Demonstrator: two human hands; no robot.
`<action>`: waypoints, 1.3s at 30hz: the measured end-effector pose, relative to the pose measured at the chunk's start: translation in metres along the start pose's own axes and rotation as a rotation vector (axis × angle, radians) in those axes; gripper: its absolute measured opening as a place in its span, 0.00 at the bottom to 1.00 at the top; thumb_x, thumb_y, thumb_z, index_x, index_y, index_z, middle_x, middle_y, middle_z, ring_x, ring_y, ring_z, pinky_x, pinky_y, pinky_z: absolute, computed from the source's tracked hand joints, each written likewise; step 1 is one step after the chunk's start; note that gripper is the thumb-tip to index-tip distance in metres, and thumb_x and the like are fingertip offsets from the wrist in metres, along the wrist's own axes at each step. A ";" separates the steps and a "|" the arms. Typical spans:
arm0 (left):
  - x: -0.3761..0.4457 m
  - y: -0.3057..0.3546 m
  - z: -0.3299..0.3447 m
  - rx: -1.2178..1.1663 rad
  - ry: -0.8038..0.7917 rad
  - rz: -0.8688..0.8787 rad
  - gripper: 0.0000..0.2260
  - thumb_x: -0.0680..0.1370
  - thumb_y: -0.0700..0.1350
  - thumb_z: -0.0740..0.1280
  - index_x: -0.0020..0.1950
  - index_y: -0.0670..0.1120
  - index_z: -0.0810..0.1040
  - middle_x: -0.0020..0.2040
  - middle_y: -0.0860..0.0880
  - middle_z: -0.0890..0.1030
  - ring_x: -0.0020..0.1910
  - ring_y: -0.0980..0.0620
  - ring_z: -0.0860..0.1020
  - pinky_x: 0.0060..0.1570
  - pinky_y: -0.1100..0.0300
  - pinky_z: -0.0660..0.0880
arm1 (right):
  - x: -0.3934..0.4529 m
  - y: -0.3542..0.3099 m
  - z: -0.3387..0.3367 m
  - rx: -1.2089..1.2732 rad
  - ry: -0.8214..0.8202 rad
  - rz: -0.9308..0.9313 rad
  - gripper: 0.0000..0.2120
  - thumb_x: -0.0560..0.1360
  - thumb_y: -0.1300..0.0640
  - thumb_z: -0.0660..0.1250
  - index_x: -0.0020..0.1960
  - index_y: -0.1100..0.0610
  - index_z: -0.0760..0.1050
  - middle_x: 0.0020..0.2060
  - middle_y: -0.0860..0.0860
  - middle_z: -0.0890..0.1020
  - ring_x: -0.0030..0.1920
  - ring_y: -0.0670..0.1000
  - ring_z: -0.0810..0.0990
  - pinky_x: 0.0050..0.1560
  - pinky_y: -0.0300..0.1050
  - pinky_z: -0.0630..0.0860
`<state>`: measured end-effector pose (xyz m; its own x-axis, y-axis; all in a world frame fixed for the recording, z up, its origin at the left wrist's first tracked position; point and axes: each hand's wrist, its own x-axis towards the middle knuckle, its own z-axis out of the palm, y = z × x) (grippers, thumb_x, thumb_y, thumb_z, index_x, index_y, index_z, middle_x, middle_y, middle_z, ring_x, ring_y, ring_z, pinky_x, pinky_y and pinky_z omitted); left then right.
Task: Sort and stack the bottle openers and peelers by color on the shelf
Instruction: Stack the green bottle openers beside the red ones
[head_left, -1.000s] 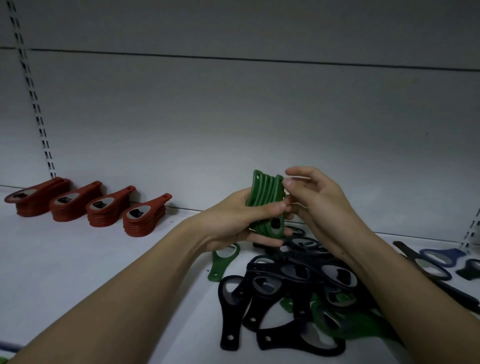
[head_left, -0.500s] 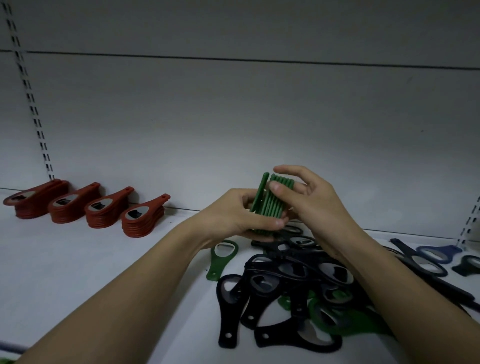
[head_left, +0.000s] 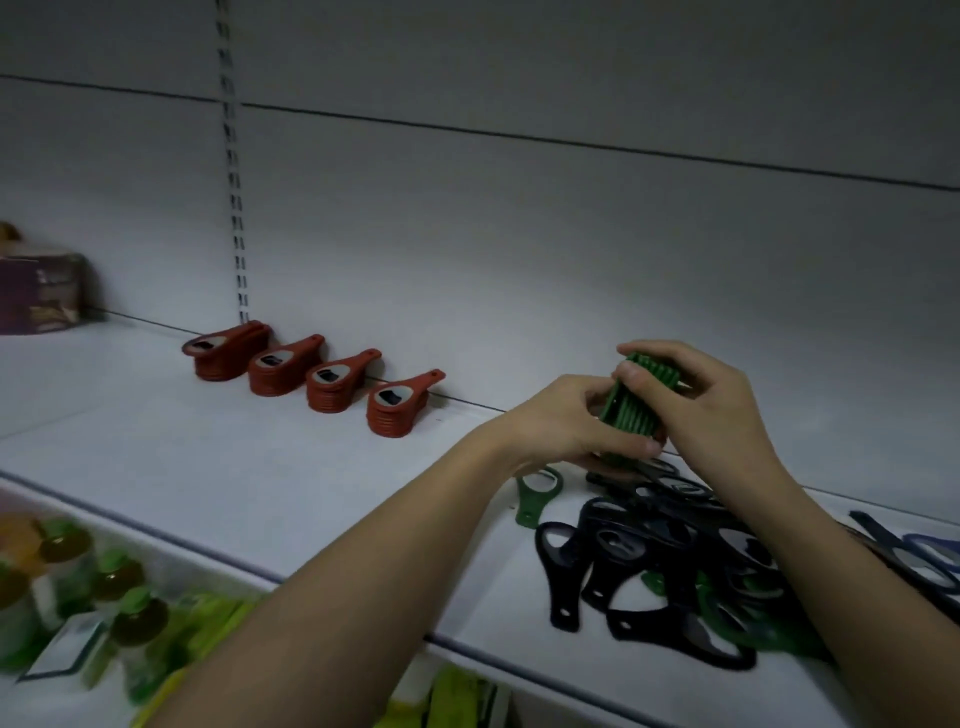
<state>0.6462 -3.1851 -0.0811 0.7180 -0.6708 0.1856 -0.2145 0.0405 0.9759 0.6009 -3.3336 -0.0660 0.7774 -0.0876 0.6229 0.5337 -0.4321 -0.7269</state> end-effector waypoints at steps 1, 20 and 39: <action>-0.006 0.000 -0.004 -0.018 0.001 -0.006 0.19 0.74 0.33 0.73 0.63 0.37 0.76 0.54 0.44 0.81 0.50 0.46 0.83 0.52 0.48 0.82 | 0.001 -0.005 0.004 0.007 -0.026 0.012 0.06 0.76 0.57 0.70 0.51 0.49 0.83 0.46 0.43 0.84 0.48 0.43 0.83 0.46 0.37 0.81; -0.226 0.027 -0.257 0.632 0.712 -0.580 0.15 0.71 0.38 0.78 0.53 0.37 0.77 0.48 0.39 0.80 0.41 0.44 0.82 0.36 0.54 0.83 | -0.020 -0.070 0.292 -0.285 -0.820 0.097 0.24 0.82 0.39 0.52 0.72 0.50 0.68 0.69 0.49 0.73 0.64 0.49 0.73 0.65 0.49 0.67; -0.183 -0.006 -0.311 1.080 0.780 -0.865 0.22 0.70 0.54 0.78 0.49 0.38 0.75 0.48 0.42 0.78 0.45 0.45 0.77 0.41 0.56 0.74 | -0.026 -0.041 0.309 -0.339 -0.667 0.027 0.17 0.81 0.48 0.60 0.69 0.48 0.73 0.68 0.44 0.76 0.68 0.49 0.72 0.68 0.46 0.67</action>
<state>0.7220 -2.8325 -0.0854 0.9437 0.3304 -0.0164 0.3161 -0.8859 0.3396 0.6619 -3.0361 -0.1416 0.8829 0.4146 0.2203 0.4641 -0.6996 -0.5433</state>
